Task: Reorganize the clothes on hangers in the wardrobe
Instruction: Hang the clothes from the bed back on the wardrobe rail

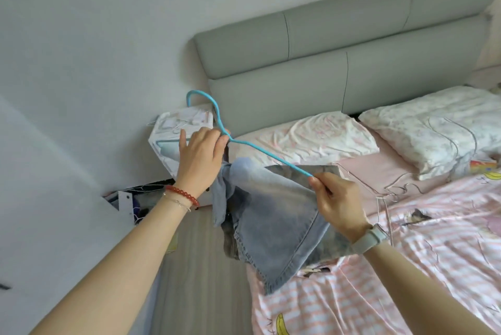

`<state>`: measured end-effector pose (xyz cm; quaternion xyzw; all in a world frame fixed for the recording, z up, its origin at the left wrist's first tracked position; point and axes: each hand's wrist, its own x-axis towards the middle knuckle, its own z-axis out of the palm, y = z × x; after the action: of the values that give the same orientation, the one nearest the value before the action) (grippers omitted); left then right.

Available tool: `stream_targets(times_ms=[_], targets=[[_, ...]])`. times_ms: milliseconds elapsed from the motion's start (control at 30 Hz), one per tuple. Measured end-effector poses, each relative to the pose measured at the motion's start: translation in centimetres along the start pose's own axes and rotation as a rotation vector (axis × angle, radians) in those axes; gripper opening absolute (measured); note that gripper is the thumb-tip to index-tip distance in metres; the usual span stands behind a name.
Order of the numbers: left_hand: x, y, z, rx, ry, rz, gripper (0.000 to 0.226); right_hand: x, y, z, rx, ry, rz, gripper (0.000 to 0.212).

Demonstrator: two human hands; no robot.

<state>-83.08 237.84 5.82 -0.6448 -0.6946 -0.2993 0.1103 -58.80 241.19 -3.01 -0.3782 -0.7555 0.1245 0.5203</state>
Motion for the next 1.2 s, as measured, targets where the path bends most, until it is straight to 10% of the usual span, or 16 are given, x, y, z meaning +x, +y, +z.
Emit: stream_targets(times_ms=[333,1200], targets=[[-11.1,3.3,-11.0,-0.193,0.071,-0.121,0.022,1.1,-6.9,0.2,-0.119,0.146,0.019,0.019],[-58.7,2.2,-29.4,-0.327,0.058,-0.83,0.015,-27.9,-30.5,-0.2,0.203,-0.719,-0.818,0.042]])
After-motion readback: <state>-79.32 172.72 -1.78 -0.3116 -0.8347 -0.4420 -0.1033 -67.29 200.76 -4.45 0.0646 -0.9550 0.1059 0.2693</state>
